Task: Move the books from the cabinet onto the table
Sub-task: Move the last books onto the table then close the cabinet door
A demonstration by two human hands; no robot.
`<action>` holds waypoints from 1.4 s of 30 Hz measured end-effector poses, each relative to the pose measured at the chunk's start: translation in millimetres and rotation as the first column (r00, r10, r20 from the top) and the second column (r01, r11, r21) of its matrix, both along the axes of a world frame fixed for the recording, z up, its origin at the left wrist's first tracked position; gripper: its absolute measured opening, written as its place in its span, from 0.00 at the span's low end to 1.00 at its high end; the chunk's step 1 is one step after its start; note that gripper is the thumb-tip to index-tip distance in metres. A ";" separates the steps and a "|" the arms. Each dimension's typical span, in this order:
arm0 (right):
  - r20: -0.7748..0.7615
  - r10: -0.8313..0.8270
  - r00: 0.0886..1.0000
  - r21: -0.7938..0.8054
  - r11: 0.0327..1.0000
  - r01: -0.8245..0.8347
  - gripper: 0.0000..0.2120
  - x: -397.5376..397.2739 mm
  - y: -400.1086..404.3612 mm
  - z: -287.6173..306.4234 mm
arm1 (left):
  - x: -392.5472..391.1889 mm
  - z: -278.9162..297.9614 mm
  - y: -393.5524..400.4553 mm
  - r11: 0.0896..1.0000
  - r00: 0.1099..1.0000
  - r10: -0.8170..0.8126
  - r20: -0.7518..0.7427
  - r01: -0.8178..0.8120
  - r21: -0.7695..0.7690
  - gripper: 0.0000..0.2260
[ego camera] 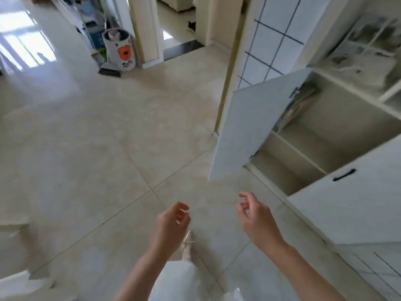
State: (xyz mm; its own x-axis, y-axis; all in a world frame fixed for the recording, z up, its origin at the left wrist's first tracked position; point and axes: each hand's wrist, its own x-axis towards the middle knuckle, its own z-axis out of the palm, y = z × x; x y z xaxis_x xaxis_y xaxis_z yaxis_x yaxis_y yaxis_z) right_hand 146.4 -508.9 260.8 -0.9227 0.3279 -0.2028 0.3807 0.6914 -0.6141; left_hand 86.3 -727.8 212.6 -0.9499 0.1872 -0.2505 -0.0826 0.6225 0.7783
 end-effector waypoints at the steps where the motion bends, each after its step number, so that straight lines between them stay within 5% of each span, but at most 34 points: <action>1: 0.009 -0.058 0.998 -0.008 0.998 0.058 0.14 -1.6 20.1 -1.7 | -8.9 -3.5 18.4 0.998 0.998 -0.061 0.013 0.062 -0.013 0.11; 8: -0.005 -0.356 0.935 0.041 0.934 0.356 0.14 -47.9 168.3 -6.4 | -99.8 -14.3 178.8 0.929 0.929 -0.364 0.061 0.367 -0.041 0.06; 18: 0.082 -0.443 0.893 0.074 0.896 0.438 0.16 -136.2 351.4 1.7 | -207.4 -12.9 393.3 0.838 0.837 -0.545 0.040 0.546 -0.010 0.10; 25: 0.152 -0.333 0.931 0.115 0.941 0.318 0.19 -168.7 452.4 -10.7 | -229.0 -34.3 491.8 0.763 0.767 -0.632 0.107 0.641 -0.089 0.18; 30: 0.174 -0.183 0.968 0.239 0.961 0.139 0.25 -203.4 517.6 -34.2 | -249.4 -50.6 555.5 0.798 0.808 -0.582 0.092 0.589 -0.130 0.25; 35: 0.180 -0.325 0.929 -0.081 0.936 0.343 0.20 -260.4 574.4 -74.0 | -276.4 -79.9 621.5 0.868 0.873 -0.485 0.047 0.487 -0.097 0.29; 39: 0.292 -0.505 0.812 -0.443 0.681 0.583 0.20 -312.6 596.3 -91.6 | -301.2 -96.9 661.8 0.911 0.909 -0.413 -0.055 0.411 -0.045 0.30; 42: 0.344 -0.492 0.800 -0.538 0.594 0.597 0.18 -347.6 606.2 -100.8 | -322.2 -110.6 684.6 0.924 0.904 -0.378 -0.201 0.383 -0.015 0.30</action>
State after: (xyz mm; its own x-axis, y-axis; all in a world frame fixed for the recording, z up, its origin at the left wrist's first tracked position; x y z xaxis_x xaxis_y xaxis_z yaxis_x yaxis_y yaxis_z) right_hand -201.3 97.2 160.0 -0.5541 0.5198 -0.6502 0.6806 -0.1670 -0.7134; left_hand -236.0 -43.1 102.0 -0.8346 0.5479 -0.0576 0.3126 0.5571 0.7693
